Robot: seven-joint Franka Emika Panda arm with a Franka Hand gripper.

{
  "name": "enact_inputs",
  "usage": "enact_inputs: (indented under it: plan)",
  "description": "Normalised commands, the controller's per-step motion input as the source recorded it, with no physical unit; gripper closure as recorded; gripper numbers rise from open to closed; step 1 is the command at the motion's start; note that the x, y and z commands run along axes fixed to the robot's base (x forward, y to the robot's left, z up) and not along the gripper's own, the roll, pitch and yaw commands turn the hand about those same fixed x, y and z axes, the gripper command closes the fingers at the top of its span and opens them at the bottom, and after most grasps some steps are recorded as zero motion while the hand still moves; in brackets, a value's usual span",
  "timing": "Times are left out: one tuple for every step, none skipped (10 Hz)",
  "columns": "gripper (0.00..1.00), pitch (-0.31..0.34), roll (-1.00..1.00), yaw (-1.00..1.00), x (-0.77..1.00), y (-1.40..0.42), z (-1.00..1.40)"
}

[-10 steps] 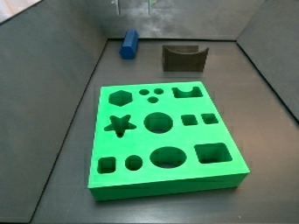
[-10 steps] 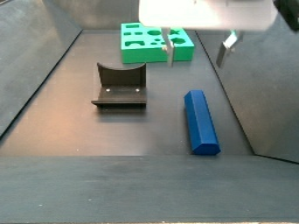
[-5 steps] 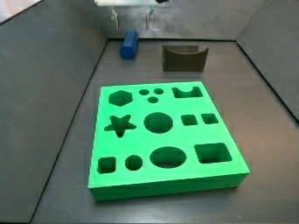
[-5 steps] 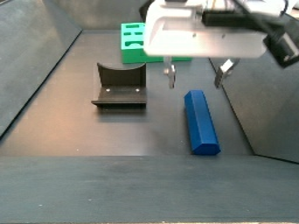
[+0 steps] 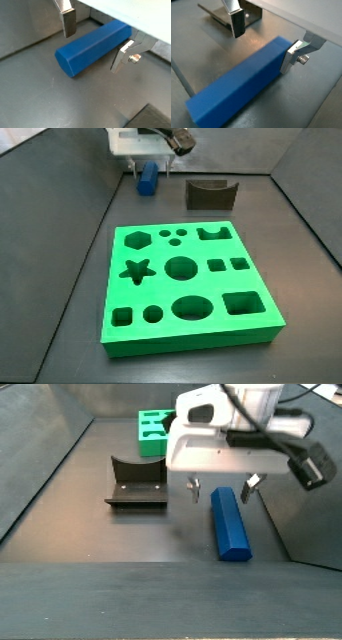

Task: Pick up the hexagon object. Move up. Place the hexagon object on the fixture. Regrasp the hexagon object. Move to above the board. Insert the hexagon object.
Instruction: Pick up the hexagon object.

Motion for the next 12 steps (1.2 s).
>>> enact_inputs:
  plan:
    - [0.0, -0.139, 0.05, 0.0, 0.0, 0.0, -0.99]
    - [0.0, -0.157, 0.04, 0.0, 0.0, 0.0, -0.96]
    - [0.0, -0.169, 0.04, 0.0, -0.02, 0.0, -0.93]
    - [0.0, -0.14, -0.07, 0.0, 0.0, 0.07, -0.18]
    - [0.0, 0.013, 0.0, 0.0, 0.0, 0.0, 0.0]
    - [0.0, 0.0, 0.0, 0.0, 0.0, 0.0, 0.0]
    - [1.0, 0.0, 0.0, 0.0, 0.0, 0.0, 0.0]
    - [1.0, 0.0, 0.0, 0.0, 0.0, 0.0, 0.0]
    - [1.0, 0.0, 0.0, 0.0, 0.0, 0.0, 0.0]
    - [1.0, 0.0, 0.0, 0.0, 0.0, 0.0, 0.0]
    - [1.0, 0.0, 0.0, 0.0, 0.0, 0.0, 0.0]
    - [1.0, 0.0, 0.0, 0.0, 0.0, 0.0, 0.0]
